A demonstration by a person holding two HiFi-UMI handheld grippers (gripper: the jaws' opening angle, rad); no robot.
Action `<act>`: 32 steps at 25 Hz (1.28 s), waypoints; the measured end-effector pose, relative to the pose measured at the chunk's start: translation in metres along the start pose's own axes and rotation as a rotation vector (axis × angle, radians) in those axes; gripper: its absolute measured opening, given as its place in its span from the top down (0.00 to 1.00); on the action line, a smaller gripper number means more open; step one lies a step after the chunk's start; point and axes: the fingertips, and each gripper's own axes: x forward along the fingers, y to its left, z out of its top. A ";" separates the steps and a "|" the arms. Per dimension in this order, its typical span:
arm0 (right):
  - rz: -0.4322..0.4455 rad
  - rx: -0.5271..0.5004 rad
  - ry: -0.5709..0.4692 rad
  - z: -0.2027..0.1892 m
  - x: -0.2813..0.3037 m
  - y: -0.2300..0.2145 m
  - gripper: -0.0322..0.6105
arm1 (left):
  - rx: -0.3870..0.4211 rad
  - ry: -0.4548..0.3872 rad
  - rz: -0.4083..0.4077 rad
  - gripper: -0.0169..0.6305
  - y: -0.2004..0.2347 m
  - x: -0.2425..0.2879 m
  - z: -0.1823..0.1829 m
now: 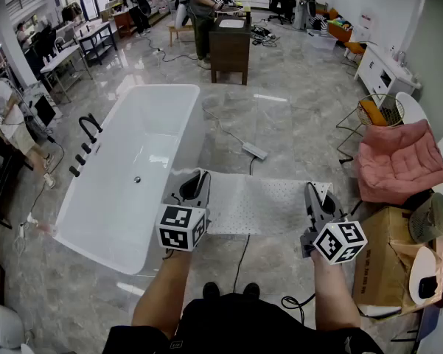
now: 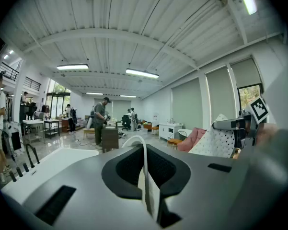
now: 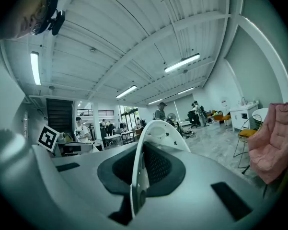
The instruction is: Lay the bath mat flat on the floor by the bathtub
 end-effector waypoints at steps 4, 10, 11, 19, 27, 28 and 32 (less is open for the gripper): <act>0.005 0.007 0.000 -0.005 -0.003 -0.006 0.92 | 0.001 -0.004 0.003 0.95 -0.005 0.001 -0.003; 0.017 0.014 -0.003 -0.006 -0.007 -0.003 0.92 | -0.005 0.009 0.011 0.95 -0.008 -0.008 -0.007; 0.019 0.015 -0.003 -0.006 -0.008 -0.005 0.92 | -0.004 0.011 0.013 0.95 -0.010 -0.007 -0.008; 0.119 0.030 0.041 -0.019 -0.032 -0.027 0.92 | 0.021 0.015 0.014 0.95 -0.047 0.004 -0.004; 0.088 0.087 0.050 -0.023 -0.050 -0.074 0.92 | 0.012 0.024 0.003 0.95 -0.082 0.026 -0.008; 0.088 0.086 0.057 -0.024 -0.050 -0.077 0.92 | 0.010 0.025 -0.003 0.95 -0.085 0.030 -0.008; 0.083 0.089 0.071 -0.025 -0.038 -0.088 0.92 | -0.002 0.025 -0.024 0.95 -0.090 0.052 -0.010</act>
